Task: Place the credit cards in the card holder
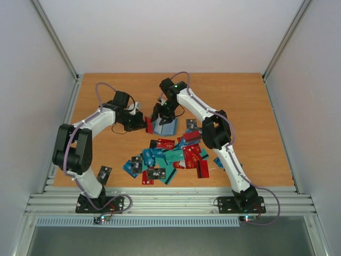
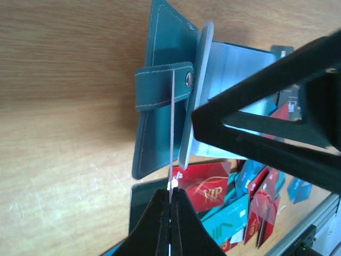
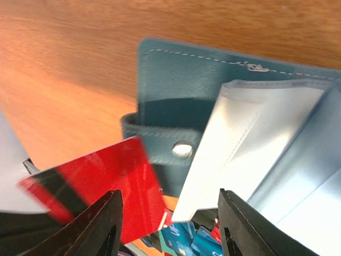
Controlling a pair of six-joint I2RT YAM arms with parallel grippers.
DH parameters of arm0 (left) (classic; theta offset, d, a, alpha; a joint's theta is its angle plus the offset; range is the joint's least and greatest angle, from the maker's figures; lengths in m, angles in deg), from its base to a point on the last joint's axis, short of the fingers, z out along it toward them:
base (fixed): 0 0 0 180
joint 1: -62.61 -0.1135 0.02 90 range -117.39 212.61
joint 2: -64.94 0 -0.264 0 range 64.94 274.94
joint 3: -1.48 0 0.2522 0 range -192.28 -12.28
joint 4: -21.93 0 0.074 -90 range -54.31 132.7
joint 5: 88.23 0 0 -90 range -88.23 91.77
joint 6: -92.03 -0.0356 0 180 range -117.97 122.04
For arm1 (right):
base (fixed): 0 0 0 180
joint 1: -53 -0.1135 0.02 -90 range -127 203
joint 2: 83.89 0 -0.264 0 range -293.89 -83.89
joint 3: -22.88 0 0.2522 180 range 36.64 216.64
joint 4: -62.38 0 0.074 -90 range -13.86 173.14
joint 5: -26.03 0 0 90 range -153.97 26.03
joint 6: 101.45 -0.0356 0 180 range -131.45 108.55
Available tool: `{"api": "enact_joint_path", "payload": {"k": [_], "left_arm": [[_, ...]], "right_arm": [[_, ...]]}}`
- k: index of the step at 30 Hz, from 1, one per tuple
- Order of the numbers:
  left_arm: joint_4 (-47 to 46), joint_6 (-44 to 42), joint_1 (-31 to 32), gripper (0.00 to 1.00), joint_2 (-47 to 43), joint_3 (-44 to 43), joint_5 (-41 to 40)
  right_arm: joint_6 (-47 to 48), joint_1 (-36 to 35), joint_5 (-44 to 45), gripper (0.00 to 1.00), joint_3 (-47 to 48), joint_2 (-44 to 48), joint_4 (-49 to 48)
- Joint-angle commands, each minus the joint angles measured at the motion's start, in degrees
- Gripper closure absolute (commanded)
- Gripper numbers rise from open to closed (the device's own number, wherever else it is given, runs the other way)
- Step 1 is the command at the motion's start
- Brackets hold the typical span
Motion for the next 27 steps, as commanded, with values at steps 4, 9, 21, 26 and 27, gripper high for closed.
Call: {"api": "enact_joint_path", "payload": {"k": [4, 9, 21, 26, 27], "left_arm": [[-2.2, -4.1, 0.1, 0.99, 6.3, -4.8, -1.8], [-1.6, -4.6, 0.1, 0.99, 6.9, -3.8, -2.6], [-0.7, -4.5, 0.1, 1.0, -2.0, -5.0, -1.6], [-3.4, -3.5, 0.4, 0.99, -1.7, -6.5, 5.7], [-3.7, -3.0, 0.6, 0.99, -1.2, -7.0, 6.9]], "right_arm": [[0.7, -0.1, -3.2, 0.51, 3.1, -1.7, 0.3], [-0.1, 1.0, -3.9, 0.54, 3.4, -2.4, -1.7], [2.5, 4.0, -5.8, 0.7, 3.3, -5.1, -3.1], [5.0, 4.7, -6.5, 0.71, 1.2, -4.1, -2.7], [5.0, 4.8, -7.2, 0.7, 0.7, -3.9, -3.4]]}}
